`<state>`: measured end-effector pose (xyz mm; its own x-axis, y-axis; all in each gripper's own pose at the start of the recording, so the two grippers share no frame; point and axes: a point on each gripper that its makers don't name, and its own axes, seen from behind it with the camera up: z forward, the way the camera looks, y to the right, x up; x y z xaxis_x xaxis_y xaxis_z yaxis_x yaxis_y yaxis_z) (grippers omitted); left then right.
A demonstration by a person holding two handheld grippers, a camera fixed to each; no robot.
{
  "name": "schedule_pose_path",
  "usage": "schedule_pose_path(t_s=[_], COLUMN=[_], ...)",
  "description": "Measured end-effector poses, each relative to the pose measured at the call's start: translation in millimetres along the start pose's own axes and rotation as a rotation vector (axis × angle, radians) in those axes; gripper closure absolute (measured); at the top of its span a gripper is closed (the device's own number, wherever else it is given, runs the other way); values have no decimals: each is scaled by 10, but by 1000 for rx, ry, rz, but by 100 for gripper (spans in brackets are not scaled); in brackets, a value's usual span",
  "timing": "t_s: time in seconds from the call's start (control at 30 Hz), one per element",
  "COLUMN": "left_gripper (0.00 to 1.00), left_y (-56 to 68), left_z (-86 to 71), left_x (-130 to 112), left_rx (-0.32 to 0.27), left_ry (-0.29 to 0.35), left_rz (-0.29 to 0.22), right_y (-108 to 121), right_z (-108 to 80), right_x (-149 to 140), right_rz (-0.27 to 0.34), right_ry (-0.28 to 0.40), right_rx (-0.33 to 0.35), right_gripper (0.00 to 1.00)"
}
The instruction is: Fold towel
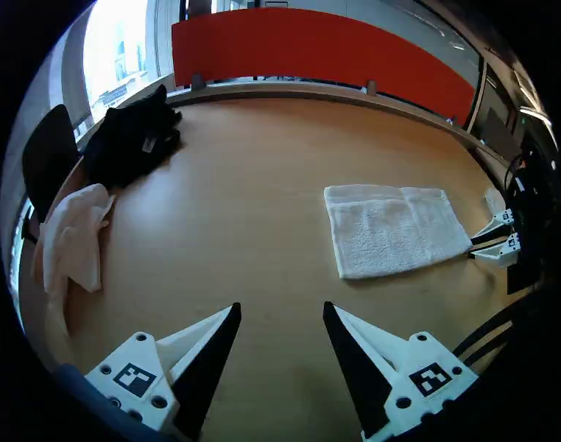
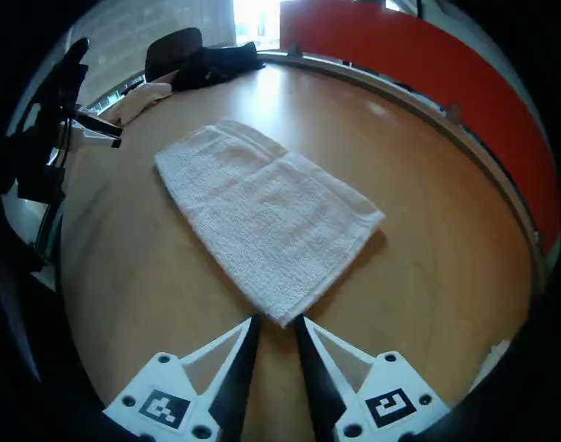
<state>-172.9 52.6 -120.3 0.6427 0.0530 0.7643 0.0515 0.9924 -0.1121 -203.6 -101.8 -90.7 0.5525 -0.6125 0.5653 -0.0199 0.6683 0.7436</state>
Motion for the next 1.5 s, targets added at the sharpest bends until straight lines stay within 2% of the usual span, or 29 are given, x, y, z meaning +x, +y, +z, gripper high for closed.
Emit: schedule_pose_path(t_s=[0.13, 0.27, 0.5, 0.7, 0.9, 1.1, 1.5], left_gripper=[18, 18, 18, 18, 18, 18, 18], left_y=[-4, -8, -37, -75, -111, -127, -94], left_z=[-3, -4, -8, -7, -7, -11, -12], left_x=[-4, -14, -16, 18, 67, 137, 232], left_rx=[-1, 0, 3, 6, 9, 10, 6], left_ry=[0, -1, -1, 3, 10, 20, 35], left_rz=[-1, -1, -4, -5, -2, 2, 6], right_y=[20, 30, 34, 59, 71, 111, 230], right_z=[-6, -1, -22, -105, -250, -420, -774], right_x=[2, 23, 58, 204, 430, 656, 959], right_rz=[6, 9, 28, 32, 21, -15, -31], right_ry=[2, 10, 16, 46, 91, 130, 199], right_rx=[-5, -9, -12, -35, -52, -76, -121], right_gripper=[76, 93, 94, 94, 94, 94, 94])
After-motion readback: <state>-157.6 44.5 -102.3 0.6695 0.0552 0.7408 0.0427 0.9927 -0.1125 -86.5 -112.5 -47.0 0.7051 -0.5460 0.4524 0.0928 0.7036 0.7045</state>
